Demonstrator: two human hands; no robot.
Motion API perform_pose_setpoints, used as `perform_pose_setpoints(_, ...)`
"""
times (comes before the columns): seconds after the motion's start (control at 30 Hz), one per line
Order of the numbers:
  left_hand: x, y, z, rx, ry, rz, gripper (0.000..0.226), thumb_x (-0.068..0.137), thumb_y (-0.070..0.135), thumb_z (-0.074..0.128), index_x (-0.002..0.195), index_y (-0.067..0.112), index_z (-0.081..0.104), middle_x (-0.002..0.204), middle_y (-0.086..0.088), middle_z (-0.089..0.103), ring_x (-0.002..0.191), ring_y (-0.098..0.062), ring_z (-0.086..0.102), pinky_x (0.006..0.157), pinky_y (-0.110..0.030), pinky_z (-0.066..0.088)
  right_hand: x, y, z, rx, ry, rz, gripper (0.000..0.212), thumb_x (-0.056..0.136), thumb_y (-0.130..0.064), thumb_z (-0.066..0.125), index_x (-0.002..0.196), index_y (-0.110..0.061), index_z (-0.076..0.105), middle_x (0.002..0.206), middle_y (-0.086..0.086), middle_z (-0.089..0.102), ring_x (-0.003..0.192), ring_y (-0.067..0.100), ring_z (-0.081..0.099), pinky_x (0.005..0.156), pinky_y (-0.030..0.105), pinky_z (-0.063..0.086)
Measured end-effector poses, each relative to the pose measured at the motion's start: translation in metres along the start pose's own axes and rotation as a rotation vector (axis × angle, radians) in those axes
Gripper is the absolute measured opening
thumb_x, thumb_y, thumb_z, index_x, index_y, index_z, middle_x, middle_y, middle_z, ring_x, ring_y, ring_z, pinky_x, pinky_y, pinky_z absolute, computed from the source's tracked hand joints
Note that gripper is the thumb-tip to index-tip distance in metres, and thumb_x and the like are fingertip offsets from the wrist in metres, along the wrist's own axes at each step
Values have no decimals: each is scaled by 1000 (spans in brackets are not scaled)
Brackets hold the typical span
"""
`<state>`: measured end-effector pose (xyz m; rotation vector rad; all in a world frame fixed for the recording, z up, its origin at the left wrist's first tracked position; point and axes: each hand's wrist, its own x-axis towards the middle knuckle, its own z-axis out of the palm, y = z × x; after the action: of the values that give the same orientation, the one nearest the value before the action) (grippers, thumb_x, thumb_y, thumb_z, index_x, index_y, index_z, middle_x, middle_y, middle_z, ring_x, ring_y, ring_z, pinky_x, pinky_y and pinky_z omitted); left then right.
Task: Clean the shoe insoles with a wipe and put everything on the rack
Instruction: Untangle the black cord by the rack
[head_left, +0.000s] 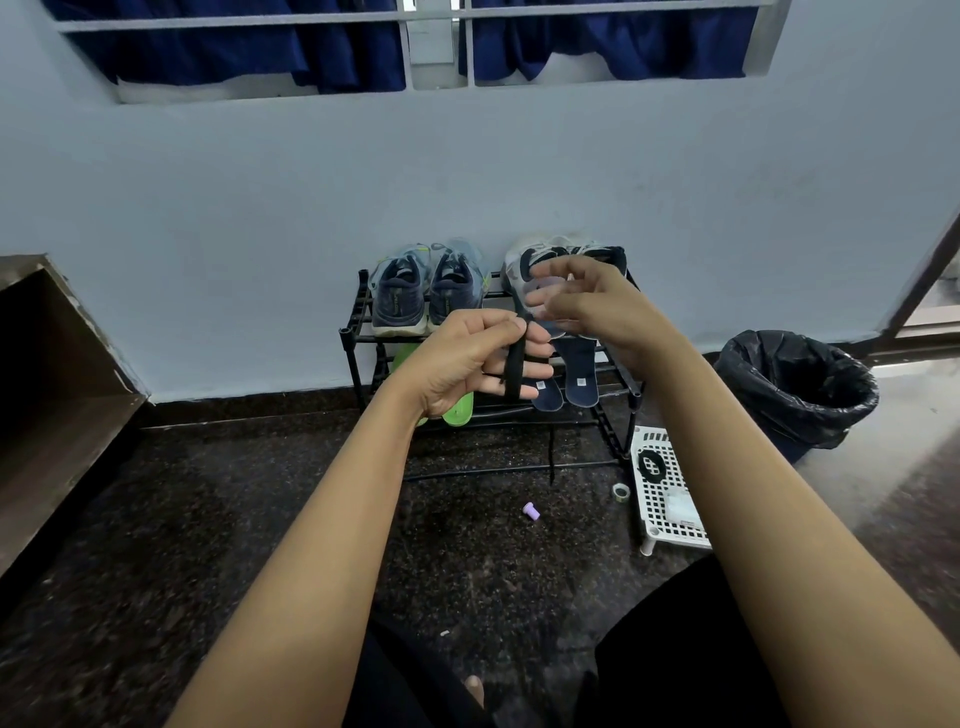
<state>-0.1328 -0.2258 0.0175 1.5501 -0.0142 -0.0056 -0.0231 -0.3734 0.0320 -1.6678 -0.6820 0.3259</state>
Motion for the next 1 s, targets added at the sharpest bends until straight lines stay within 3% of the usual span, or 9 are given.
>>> perform_pose_setpoints(0.07,-1,1,1,-1,6,-2,22,102,15,48,96,5,68,98,-14,74,93,-33,72,76,-49,60,-1,1,-4,40,-118,-27,37,86,6,52,116,-15,58,107,9,68,91,17,63,91,37,49)
perform_pose_setpoints(0.13,-2,2,2,-3,17,-4,23,102,16,48,96,5,67,94,-13,74,88,-30,73,71,-45,62,-5,1,-5,68,-240,-70,33,90,5,52,118,-11,57,110,10,67,97,19,62,94,36,47)
perform_pose_setpoints(0.23,-3,3,2,-1,32,-5,23,102,17,48,95,5,66,89,-11,74,81,-28,74,68,-40,62,-10,1,-5,105,-347,-81,29,92,1,53,120,-6,56,108,16,65,96,22,61,90,32,50)
perform_pose_setpoints(0.37,-5,4,2,3,40,-12,23,102,18,48,95,5,66,86,-10,74,78,-28,74,66,-39,62,-11,3,-4,97,-349,-80,25,93,-6,55,117,-6,59,94,11,64,89,22,59,82,30,50)
perform_pose_setpoints(0.57,-7,8,3,-77,61,19,23,102,17,47,93,7,65,83,-9,74,71,-23,74,64,-37,62,-12,3,-1,265,-432,-66,26,92,-5,51,117,-8,58,101,12,63,95,18,61,81,26,51)
perform_pose_setpoints(0.77,-7,10,5,-188,89,54,23,103,16,44,96,7,64,82,-7,74,70,-21,74,64,-36,62,-8,8,6,249,-242,-223,25,84,-5,63,109,1,63,100,9,70,97,18,64,86,26,49)
perform_pose_setpoints(0.9,-6,11,4,-235,99,83,26,104,17,42,94,7,64,83,-6,74,70,-21,74,64,-35,62,-6,11,11,102,-141,-319,17,90,-6,60,103,1,66,96,7,70,94,15,64,84,24,49)
perform_pose_setpoints(1.0,-5,10,4,-257,96,94,26,104,17,41,95,7,63,82,-6,74,71,-21,74,64,-36,62,-7,13,14,-2,-155,-357,16,93,-9,56,104,-5,67,96,1,70,96,12,63,87,25,49)
